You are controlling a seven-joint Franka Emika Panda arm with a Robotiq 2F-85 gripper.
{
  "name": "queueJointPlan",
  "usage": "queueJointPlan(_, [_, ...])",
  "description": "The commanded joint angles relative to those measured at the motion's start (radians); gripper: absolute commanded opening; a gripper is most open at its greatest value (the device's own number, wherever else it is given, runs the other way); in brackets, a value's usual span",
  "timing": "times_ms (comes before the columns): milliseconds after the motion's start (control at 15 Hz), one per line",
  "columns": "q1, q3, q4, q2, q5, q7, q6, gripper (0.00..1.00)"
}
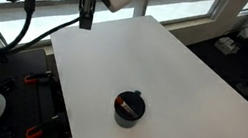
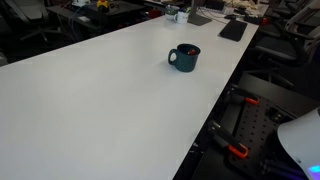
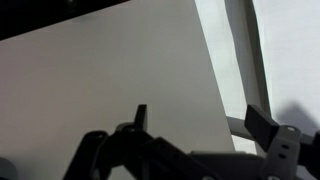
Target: Remove the marker from the mug
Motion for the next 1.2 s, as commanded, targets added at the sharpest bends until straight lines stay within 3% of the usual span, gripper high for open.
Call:
queueJointPlan(0, [-0.012,0.029,0.077,0.084,-0.035,0.119,0.023,1.0])
queueJointPlan(333, [-0.037,0.0,0.237,0.243,-0.118,0.299,-0.02,1.0])
queueJointPlan(800, [-0.107,-0.074,0.443,0.502,-0.134,0.326,-0.094,1.0])
queueJointPlan(933, [-0.119,-0.076,0.489,0.591,-0.139,0.338,-0.088,1.0])
queueJointPlan(1133, [-0.106,-0.061,0.535,0.709,-0.233,0.452,-0.033,1.0])
